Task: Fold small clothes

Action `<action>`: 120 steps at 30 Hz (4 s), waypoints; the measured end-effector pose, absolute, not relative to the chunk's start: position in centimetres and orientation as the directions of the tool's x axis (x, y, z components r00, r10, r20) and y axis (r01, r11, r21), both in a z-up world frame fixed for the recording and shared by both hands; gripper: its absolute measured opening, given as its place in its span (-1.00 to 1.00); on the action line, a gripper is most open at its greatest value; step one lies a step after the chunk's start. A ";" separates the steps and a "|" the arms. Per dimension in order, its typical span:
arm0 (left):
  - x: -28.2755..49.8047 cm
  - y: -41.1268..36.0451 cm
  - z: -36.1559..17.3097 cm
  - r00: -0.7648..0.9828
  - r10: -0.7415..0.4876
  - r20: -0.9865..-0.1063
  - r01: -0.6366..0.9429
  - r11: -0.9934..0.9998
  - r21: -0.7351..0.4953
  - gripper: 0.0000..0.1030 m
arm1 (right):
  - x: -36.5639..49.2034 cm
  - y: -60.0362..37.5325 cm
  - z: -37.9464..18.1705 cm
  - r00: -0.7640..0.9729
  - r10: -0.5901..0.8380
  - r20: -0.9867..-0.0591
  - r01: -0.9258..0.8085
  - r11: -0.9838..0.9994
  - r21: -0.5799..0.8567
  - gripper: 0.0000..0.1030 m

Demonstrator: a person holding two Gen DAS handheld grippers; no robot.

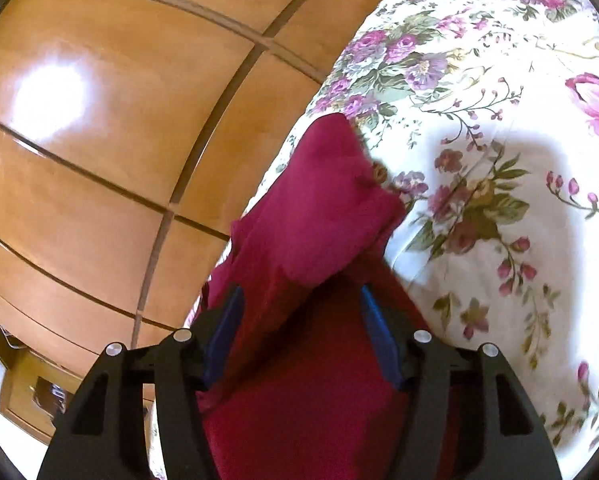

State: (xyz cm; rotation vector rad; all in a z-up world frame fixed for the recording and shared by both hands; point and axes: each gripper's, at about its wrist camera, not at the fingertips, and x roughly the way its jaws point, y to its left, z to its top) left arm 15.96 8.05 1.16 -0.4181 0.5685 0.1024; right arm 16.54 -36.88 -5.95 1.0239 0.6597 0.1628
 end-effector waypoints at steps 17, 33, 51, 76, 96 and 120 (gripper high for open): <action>24.8 4.4 -3.3 0.624 -0.260 -0.737 -0.186 0.866 -0.463 0.34 | 17.8 -39.1 -6.6 0.830 0.409 -0.379 0.210 0.399 0.893 0.18; 26.6 6.7 -5.0 0.623 -0.098 -0.776 -0.170 0.951 -0.257 -1.00 | 20.0 -38.0 -6.4 0.767 0.314 -0.560 0.273 0.631 0.727 -0.78; 27.1 2.7 -3.5 0.585 -0.258 -0.769 -0.036 0.939 -0.342 -0.95 | 20.7 -36.5 -0.2 0.787 0.145 -0.600 0.153 0.896 0.418 -0.53; 24.5 3.3 -6.0 0.658 -0.028 -0.752 -0.050 0.995 -0.081 0.43 | 20.7 -35.7 -5.8 0.657 0.053 -0.752 0.211 0.945 0.251 -0.24; 4.2 12.9 -5.5 0.635 -0.316 -0.705 0.013 0.917 -0.399 0.80 | -2.3 -39.9 -5.9 0.677 0.424 -0.602 0.098 0.758 0.645 0.06; -4.2 13.6 -8.4 0.380 -0.598 -0.706 0.078 0.781 -0.620 0.09 | -7.8 -38.5 -11.3 0.532 0.631 -0.564 0.034 0.650 0.759 -0.05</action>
